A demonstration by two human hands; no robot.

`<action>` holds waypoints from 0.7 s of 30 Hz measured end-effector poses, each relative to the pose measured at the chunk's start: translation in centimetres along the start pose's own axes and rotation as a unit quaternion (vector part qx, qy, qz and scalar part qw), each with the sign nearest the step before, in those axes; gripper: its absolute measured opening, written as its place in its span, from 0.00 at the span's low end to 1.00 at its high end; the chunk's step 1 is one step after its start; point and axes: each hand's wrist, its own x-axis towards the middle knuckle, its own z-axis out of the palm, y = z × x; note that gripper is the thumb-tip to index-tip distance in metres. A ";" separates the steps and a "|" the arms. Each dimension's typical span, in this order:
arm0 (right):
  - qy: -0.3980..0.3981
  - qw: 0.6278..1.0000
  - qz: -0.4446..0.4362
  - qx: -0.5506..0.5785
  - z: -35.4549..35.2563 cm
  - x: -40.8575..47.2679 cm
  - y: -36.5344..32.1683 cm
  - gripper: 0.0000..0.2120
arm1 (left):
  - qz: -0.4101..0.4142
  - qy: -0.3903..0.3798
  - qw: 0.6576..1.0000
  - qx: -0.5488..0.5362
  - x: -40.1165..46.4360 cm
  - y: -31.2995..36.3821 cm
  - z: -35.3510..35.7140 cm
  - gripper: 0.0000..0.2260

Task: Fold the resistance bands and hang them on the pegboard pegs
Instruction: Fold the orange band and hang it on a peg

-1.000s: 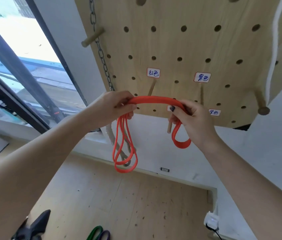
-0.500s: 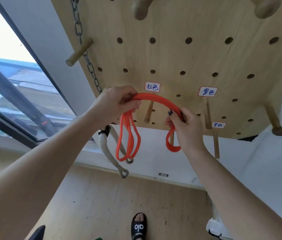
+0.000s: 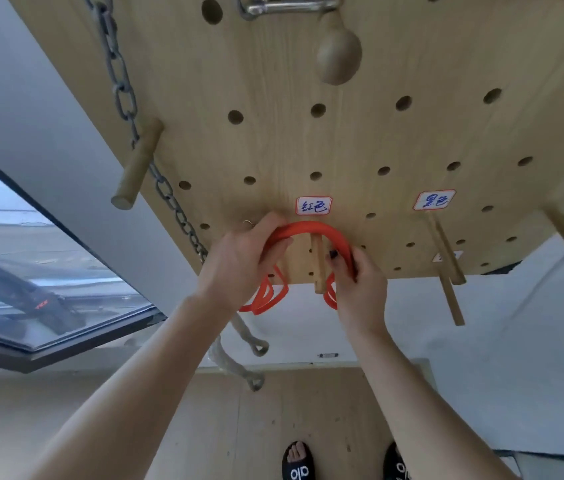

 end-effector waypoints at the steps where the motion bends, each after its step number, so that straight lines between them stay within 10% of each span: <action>1: 0.010 1.000 -0.005 0.005 0.1 -0.1 -0.2 0.11 | -0.001 0.016 1.000 -0.006 0.1 0.0 0.2 0.05; 12: 0.046 0.999 0.020 0.005 2.5 0.8 1.1 0.11 | -0.058 0.030 0.996 0.054 0.3 1.7 1.8 0.16; 21: 0.056 0.995 0.001 -0.088 2.5 0.8 0.8 0.05 | 0.068 0.147 0.965 0.205 0.6 0.6 4.0 0.21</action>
